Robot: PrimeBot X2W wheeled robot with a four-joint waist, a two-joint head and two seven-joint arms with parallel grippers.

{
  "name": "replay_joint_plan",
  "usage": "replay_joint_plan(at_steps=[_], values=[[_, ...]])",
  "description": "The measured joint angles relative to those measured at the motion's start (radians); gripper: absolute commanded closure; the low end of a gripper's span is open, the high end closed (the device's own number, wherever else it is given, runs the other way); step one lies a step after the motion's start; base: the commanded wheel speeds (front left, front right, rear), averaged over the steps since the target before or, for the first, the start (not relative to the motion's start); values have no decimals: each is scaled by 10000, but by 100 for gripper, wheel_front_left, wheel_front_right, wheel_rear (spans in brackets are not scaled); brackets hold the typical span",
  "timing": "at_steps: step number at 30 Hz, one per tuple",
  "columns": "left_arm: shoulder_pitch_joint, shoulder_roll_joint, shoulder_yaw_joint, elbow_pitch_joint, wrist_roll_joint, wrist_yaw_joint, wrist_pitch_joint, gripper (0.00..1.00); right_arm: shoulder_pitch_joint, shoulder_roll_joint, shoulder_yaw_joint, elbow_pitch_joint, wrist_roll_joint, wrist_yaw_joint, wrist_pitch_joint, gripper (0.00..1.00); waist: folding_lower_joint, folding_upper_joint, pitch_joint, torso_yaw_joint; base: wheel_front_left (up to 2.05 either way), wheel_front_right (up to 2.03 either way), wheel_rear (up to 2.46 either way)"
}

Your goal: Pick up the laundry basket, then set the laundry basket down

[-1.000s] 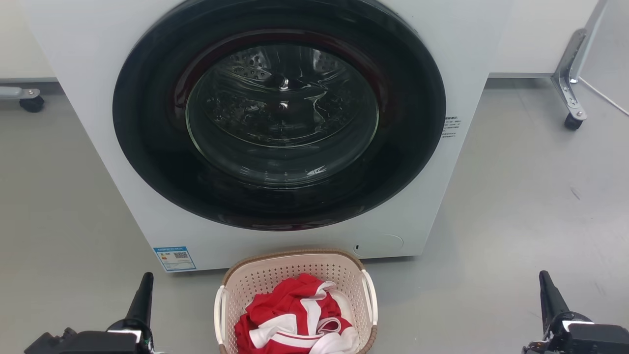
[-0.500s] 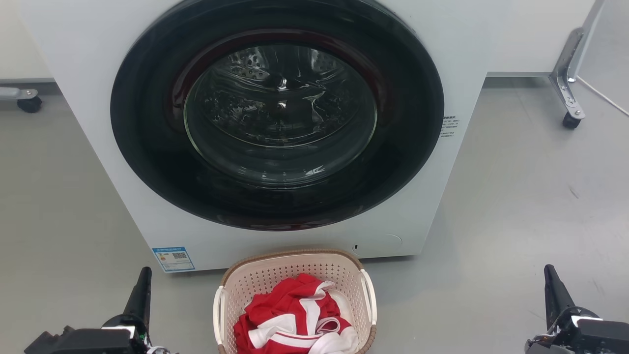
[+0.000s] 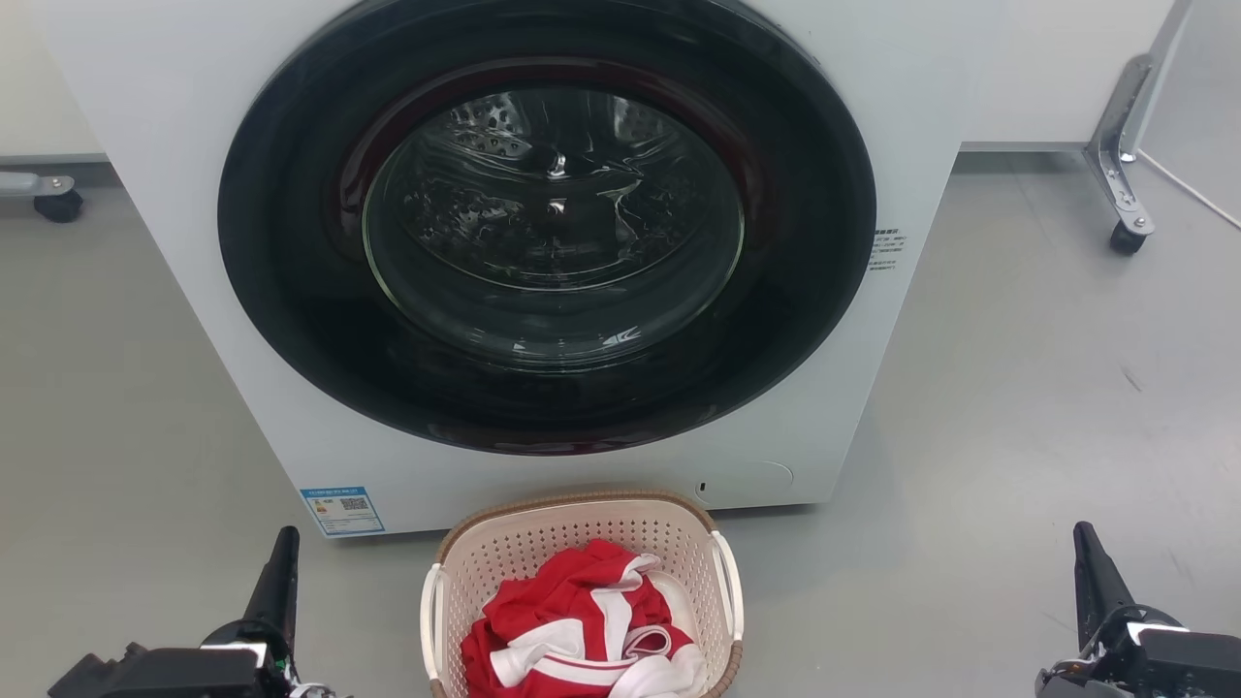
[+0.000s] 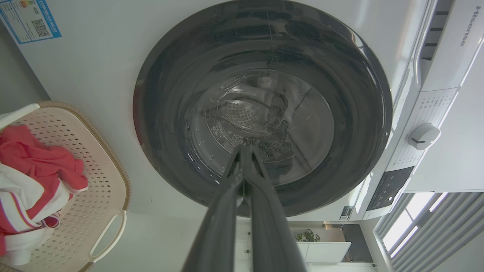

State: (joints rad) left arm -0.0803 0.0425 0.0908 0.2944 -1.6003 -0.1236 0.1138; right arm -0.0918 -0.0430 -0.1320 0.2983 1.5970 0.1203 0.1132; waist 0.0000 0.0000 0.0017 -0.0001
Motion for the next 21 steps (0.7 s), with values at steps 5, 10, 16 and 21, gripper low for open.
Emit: replay_joint_plan(at_steps=[5, 10, 16, 21], values=[[0, 0, 0, 2, -2, 0, 0, 100, 0, 0, 0, 0, 0, 0, 0, 100, 0, 0, 0, 0, 0, 0, 0], [0, 0, 0, 4, -2, 0, 0, 100, 0, 0, 0, 0, 0, 0, 0, 100, 0, 0, 0, 0, 0, 0, 0], [0, 0, 0, 4, -2, 0, 0, 100, 0, 0, 0, 0, 0, 0, 0, 100, 0, 0, 0, 0, 0, 0, 0], [0, 0, 0, 4, -2, 0, 0, 100, 0, 0, 0, 0, 0, 0, 0, 100, 0, 0, 0, 0, 0, 0, 0]])
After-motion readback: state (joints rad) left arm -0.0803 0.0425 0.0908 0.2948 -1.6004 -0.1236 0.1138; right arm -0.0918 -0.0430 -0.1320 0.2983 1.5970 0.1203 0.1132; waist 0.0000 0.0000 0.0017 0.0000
